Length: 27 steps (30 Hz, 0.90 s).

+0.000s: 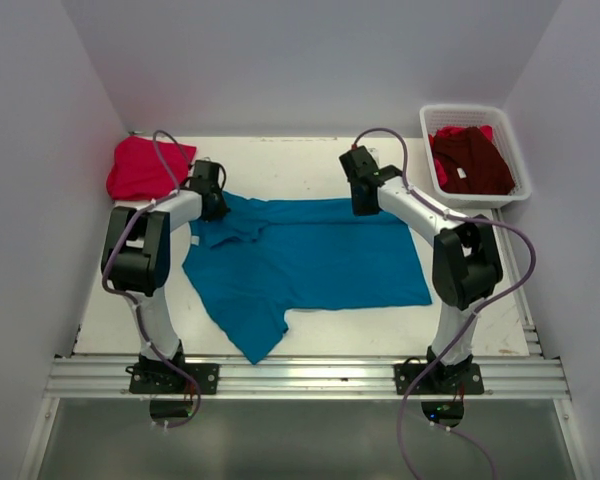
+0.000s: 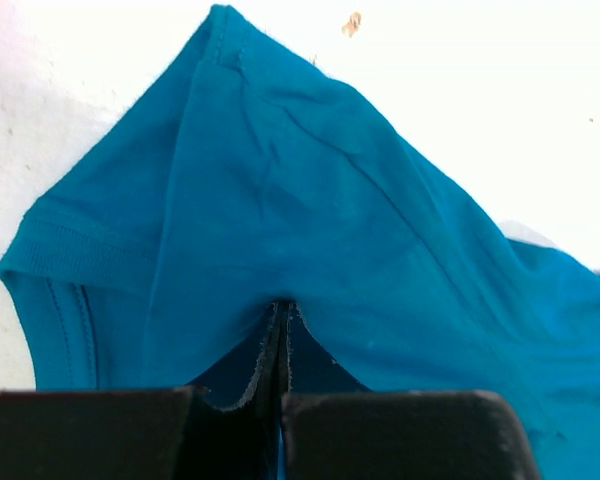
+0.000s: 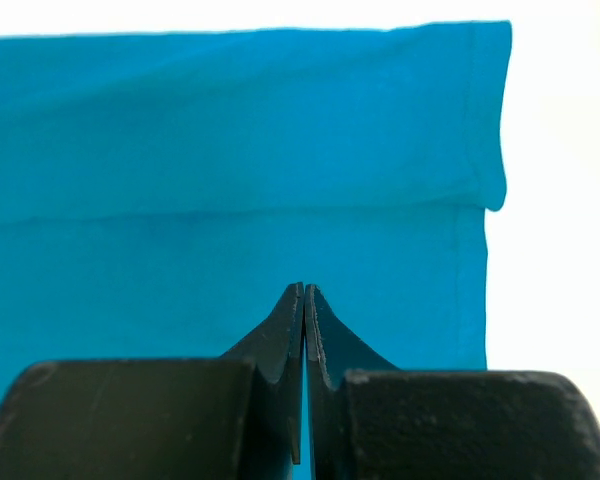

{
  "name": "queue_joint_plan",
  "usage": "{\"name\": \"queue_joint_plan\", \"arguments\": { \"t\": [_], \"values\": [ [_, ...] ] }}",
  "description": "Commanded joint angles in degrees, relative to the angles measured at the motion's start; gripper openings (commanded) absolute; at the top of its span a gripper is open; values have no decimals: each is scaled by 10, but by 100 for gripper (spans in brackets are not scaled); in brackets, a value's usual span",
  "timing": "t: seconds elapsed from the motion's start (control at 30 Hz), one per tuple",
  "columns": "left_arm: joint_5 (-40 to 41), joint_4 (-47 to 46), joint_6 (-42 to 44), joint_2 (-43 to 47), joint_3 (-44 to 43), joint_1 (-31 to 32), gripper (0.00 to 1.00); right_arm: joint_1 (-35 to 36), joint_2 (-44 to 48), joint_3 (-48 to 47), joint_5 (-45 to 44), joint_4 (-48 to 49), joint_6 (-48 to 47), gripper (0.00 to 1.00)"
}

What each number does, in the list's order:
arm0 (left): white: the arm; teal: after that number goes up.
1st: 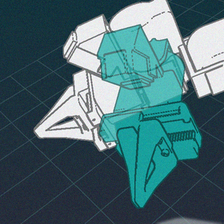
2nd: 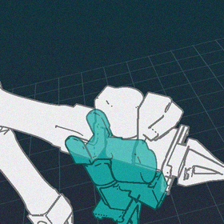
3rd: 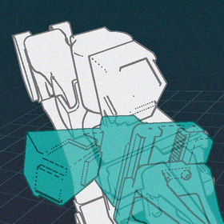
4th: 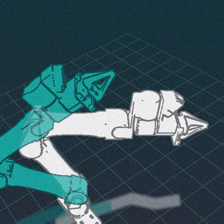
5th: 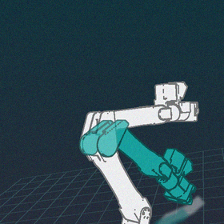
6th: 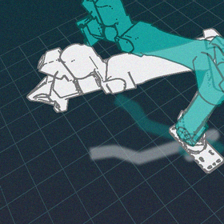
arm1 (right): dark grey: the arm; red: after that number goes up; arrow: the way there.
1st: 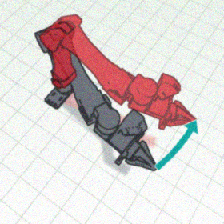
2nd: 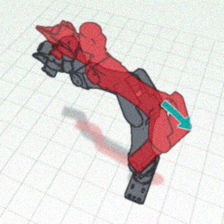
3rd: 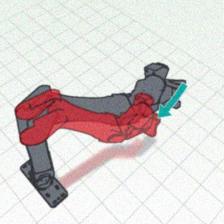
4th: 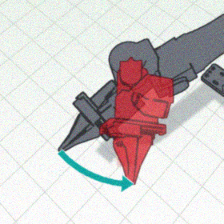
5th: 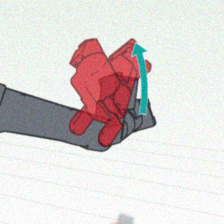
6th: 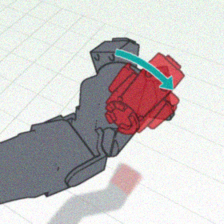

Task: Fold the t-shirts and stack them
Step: Fold the tshirt

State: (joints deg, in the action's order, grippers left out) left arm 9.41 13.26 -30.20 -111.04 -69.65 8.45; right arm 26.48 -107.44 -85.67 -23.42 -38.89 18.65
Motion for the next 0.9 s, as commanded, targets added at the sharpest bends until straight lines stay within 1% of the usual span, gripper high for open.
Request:
{"name": "queue_joint_plan", "arguments": {
  "t": [0.0,0.1,0.33,0.5,0.87],
  "values": [
    [18,35,28,-43,-23,-21,0,-30,-43,-59,-16,-10,17,0],
    [11,41,38,-58,-50,-33,0,-55,-85,-86,-10,-18,24,0],
    [-6,46,53,-82,-81,-52,0,-76,-122,-122,-9,-18,19,0],
    [-17,27,61,-82,-62,-58,0,-81,-139,-125,-4,-13,16,0],
    [-22,22,61,-76,-50,-62,0,-85,-181,-117,22,0,30,0]
  ]
}}
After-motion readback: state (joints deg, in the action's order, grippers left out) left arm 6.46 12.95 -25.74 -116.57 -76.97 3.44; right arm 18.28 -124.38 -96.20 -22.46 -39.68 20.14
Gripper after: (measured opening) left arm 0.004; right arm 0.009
